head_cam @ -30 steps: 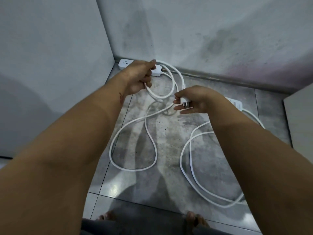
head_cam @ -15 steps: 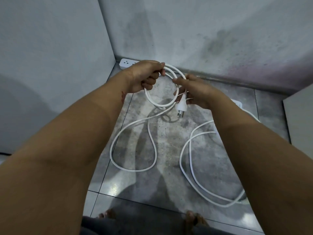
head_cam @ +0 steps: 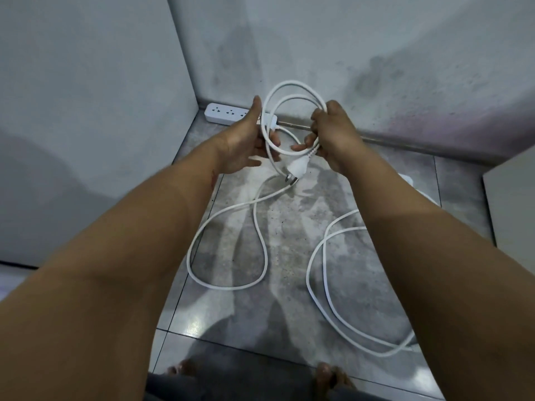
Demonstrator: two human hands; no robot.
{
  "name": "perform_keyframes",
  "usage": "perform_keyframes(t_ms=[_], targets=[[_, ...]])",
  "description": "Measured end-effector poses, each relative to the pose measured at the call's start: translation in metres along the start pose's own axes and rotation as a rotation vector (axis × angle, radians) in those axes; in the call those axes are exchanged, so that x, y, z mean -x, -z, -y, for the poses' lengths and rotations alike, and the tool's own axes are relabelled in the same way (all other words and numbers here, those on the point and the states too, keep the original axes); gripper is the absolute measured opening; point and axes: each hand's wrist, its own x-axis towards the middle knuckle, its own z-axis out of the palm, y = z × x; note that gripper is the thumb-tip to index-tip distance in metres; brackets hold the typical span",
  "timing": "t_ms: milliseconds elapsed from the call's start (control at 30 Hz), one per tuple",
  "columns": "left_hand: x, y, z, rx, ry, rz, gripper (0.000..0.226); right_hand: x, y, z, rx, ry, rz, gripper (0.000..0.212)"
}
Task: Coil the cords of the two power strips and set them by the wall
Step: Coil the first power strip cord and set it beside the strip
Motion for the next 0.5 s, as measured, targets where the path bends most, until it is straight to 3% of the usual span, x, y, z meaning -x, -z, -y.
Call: perform_keyframes(t_ms=[133, 267, 367, 433, 500], targets=[[-0.001, -0.003, 0.011, -0.151, 0.076, 0.013, 0.094, -0.004, -0.001, 0.010, -0.123, 0.022, -0.093, 0.020], [-0.002, -0.003, 0.018, -0.258, 0.148, 0.168, 0.100, -0.006, 0.003, 0.023, -0.477, -0.010, -0.164, 0.022], [-0.005, -0.008, 0.019, -0.343, 0.193, 0.171, 0.102, -0.007, 0.007, 0.026, -0.688, -0.039, -0.220, 0.024], [-0.005, -0.012, 0.021, -0.402, 0.207, 0.174, 0.090, -0.008, 0.007, 0.024, -0.804, -0.054, -0.271, 0.024], [-0.004, -0.016, 0.025, -0.505, 0.152, 0.203, 0.054, -0.009, 0.008, 0.023, -0.918, -0.067, -0.322, 0.025]])
